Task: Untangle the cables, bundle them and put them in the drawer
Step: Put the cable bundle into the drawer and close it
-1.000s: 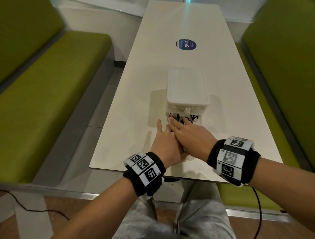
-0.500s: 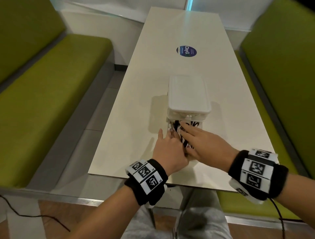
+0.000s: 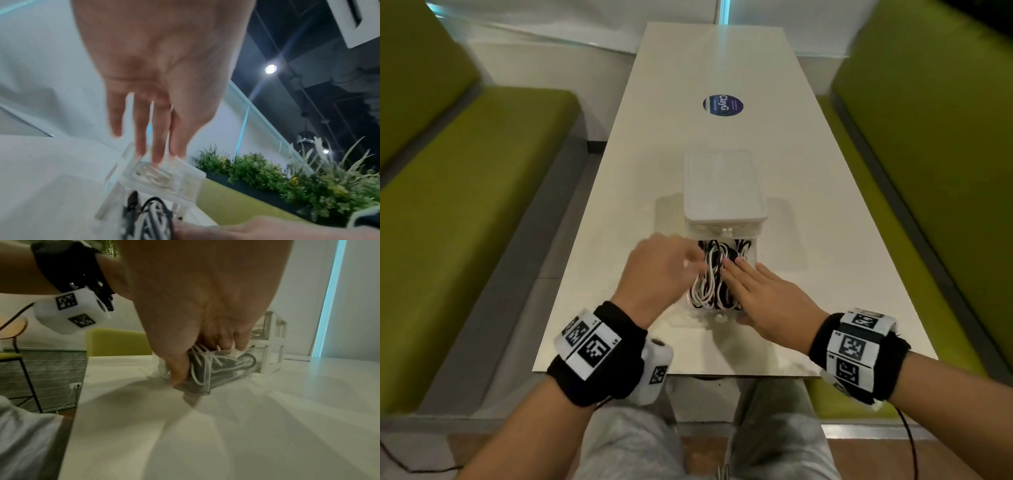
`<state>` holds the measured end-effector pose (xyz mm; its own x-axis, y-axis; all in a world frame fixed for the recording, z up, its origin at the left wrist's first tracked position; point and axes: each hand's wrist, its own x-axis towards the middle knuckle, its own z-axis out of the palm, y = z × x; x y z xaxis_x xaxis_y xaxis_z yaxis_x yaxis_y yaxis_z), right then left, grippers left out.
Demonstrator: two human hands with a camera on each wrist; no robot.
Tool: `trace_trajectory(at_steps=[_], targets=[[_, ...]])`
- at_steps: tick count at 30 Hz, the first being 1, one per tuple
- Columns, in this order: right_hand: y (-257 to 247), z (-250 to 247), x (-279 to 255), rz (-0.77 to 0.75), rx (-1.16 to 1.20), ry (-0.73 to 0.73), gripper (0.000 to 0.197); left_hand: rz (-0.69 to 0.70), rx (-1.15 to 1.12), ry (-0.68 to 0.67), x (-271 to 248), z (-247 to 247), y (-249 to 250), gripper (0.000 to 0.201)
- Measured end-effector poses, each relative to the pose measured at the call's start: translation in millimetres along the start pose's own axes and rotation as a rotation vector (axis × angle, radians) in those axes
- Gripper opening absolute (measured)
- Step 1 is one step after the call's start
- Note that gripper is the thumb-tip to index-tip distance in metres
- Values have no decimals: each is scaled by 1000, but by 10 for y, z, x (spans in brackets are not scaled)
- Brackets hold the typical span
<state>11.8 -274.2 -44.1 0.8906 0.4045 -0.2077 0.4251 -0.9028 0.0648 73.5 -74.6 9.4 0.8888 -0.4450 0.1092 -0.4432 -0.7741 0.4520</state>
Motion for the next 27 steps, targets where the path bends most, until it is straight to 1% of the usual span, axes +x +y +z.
trace_trajectory(at_steps=[1, 2, 3, 4, 5, 6, 7, 8, 11, 12, 14, 19, 23, 25, 27], targets=[[21, 21, 15, 8, -11, 34, 89, 3, -45, 129, 71, -24, -55, 33], [40, 57, 27, 6, -16, 85, 89, 11, -50, 162, 158, -27, -111, 48], [50, 86, 33, -4, -13, 118, 89, 16, -32, 89, 246, 1, -172, 73], [51, 111, 33, -20, -12, 144, 89, 19, 12, -39, 327, 41, -221, 97], [52, 134, 30, -31, -13, 163, 89, 26, 60, -150, 388, 84, -244, 112], [64, 160, 35, -32, -17, 178, 88, 40, 95, -206, 443, 133, -261, 116], [79, 170, 44, -23, -21, 185, 88, 49, 108, -207, 489, 176, -270, 112], [104, 174, 61, -15, -18, 184, 87, 53, 98, -160, 518, 212, -276, 101], [191, 182, 94, 7, 38, 188, 82, 86, 17, 70, 572, 228, -284, 59], [218, 179, 97, 13, 61, 191, 80, 99, 10, 115, 592, 211, -289, 49], [258, 182, 107, 31, 79, 196, 80, 107, 15, 152, 616, 182, -290, 40], [261, 202, 201, 48, 52, 227, 86, 140, -17, 154, 618, 144, -279, 37], [162, 194, 134, 103, 78, 307, 100, 67, -20, 125, 609, 122, -231, 36], [112, 160, 110, 70, 103, 349, 106, 47, 25, 132, 633, 128, -199, 38], [125, 147, 131, 19, 74, 362, 103, 48, 90, 193, 697, 131, -145, 45]])
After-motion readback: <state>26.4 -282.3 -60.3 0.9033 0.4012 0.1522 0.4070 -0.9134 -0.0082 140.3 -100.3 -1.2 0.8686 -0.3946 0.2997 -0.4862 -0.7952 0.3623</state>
